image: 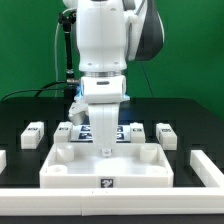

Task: Assemble desk

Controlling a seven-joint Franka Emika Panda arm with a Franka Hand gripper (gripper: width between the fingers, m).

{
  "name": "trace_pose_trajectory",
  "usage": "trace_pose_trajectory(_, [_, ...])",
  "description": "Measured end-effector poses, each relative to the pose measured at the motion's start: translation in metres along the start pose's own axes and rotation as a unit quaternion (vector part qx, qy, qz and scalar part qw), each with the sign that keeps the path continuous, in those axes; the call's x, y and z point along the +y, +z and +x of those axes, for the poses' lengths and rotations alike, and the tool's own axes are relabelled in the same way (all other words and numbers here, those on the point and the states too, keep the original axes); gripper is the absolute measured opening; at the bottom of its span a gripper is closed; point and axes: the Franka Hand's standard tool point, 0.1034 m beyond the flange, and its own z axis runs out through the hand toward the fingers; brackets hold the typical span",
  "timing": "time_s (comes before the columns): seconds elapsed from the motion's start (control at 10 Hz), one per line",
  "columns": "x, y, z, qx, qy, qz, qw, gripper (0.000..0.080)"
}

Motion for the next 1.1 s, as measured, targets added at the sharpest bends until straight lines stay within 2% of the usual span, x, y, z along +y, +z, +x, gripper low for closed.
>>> trace_pose_trajectory(0.2, [0.023, 0.001, 0.024, 0.011, -0.002, -0.013, 1.0, 0.0051])
trace_pose_trajectory(0.3, [0.028, 0.002, 0.033, 0.014, 0.002, -0.015, 1.0, 0.0051])
trace_pose_trajectory(0.5, [0.029, 0.003, 0.049, 0.015, -0.008, -0.01, 1.0, 0.0051])
trace_pose_trajectory(0.7, [0.029, 0.003, 0.049, 0.013, -0.01, 0.001, 1.0, 0.0051])
trace_pose_trajectory(0.8, [0.029, 0.003, 0.049, 0.013, -0.01, 0.001, 1.0, 0.0051])
trace_pose_trajectory(0.9, [0.028, 0.003, 0.048, 0.013, -0.009, 0.002, 1.0, 0.0143])
trace_pose_trajectory(1.0, [0.028, 0.003, 0.048, 0.013, -0.009, 0.002, 1.0, 0.0143])
trace_pose_trajectory(1.1, [0.028, 0.003, 0.048, 0.013, -0.008, 0.002, 1.0, 0.0328])
